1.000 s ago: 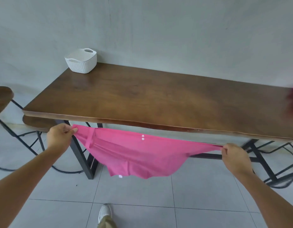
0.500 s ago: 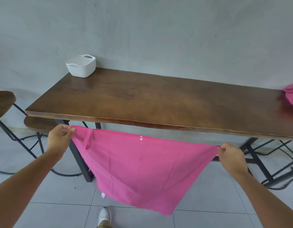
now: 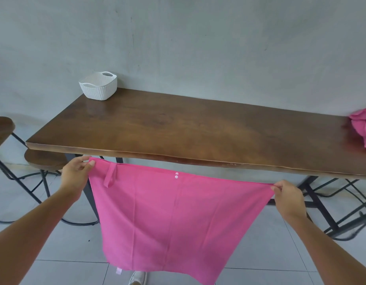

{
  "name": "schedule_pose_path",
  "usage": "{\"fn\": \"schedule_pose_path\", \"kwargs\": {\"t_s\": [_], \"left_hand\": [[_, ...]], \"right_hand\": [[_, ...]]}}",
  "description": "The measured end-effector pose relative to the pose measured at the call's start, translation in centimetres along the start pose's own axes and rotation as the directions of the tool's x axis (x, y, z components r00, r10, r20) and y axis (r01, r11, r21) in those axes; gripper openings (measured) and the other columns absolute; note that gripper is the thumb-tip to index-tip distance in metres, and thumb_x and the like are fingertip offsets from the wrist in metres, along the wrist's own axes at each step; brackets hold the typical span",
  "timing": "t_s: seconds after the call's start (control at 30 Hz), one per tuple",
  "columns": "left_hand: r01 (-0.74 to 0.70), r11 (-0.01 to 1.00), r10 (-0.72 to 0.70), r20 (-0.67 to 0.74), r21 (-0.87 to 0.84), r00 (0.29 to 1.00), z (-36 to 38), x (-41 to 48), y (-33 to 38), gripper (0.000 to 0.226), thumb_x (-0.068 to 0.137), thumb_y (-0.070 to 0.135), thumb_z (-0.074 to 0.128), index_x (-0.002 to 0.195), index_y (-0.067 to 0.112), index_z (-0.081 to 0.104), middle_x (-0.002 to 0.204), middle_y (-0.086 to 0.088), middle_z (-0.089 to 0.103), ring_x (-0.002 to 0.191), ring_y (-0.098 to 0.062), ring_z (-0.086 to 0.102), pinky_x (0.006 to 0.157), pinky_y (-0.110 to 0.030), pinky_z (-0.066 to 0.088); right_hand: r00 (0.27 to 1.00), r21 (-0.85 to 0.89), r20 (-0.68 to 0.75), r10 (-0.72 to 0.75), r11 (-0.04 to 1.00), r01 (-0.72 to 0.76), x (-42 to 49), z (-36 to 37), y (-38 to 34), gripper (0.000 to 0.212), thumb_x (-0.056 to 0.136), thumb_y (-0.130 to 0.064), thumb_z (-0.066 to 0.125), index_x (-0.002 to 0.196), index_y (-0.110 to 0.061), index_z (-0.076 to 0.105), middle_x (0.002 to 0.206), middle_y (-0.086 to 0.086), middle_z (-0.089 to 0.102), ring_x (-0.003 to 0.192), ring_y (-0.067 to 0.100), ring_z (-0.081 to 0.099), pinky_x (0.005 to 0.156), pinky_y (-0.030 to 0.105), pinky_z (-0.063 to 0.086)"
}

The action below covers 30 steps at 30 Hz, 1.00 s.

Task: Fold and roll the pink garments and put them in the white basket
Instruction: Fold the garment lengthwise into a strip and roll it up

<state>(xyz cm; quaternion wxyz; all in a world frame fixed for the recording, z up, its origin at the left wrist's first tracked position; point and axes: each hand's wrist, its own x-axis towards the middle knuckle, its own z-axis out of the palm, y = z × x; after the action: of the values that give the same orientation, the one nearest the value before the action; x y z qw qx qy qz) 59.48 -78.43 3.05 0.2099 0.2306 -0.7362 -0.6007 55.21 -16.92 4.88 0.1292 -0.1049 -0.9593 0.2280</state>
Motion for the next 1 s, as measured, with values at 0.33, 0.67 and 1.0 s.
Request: {"fn": "schedule_pose_path", "kwargs": {"t_s": [0.33, 0.67, 1.0], "left_hand": [[-0.015, 0.996, 0.017, -0.018, 0.083, 1.0, 1.7, 3.0, -0.4, 0.014, 0.101, 0.013, 0.061, 0.099, 0.004, 0.071, 0.097, -0.016, 0.07, 0.088, -0.027, 0.063, 0.089, -0.043, 0.05], [-0.029, 0.976, 0.058, -0.128, 0.218, 0.99, 5.4, 6.9, 1.0, 0.014, 0.101, 0.017, 0.059, 0.099, 0.006, 0.068, 0.09, -0.011, 0.068, 0.086, -0.026, 0.061, 0.085, -0.035, 0.047], [0.048, 0.927, 0.036, -0.215, 0.371, 0.976, 9.4, 12.4, 0.9, 0.017, 0.103, 0.027, 0.055, 0.098, 0.016, 0.067, 0.086, -0.005, 0.067, 0.083, -0.029, 0.062, 0.079, -0.044, 0.052]], "right_hand": [[0.997, 0.063, 0.031, 0.067, 0.996, -0.069, 2.9, 1.1, -1.2, 0.006, 0.099, -0.008, 0.052, 0.093, -0.009, 0.051, 0.08, 0.008, 0.06, 0.077, 0.031, 0.056, 0.061, 0.037, 0.036], [0.986, 0.172, 0.005, 0.165, 0.971, -0.164, 8.6, 4.4, -2.8, 0.014, 0.1, -0.013, 0.055, 0.091, -0.015, 0.065, 0.083, -0.001, 0.064, 0.085, 0.027, 0.06, 0.068, 0.033, 0.036], [0.929, 0.201, -0.075, 0.362, 0.918, -0.342, 15.5, 9.6, -6.0, 0.028, 0.101, -0.019, 0.047, 0.106, -0.002, 0.068, 0.102, 0.019, 0.068, 0.101, 0.04, 0.062, 0.075, 0.036, 0.043]]}}
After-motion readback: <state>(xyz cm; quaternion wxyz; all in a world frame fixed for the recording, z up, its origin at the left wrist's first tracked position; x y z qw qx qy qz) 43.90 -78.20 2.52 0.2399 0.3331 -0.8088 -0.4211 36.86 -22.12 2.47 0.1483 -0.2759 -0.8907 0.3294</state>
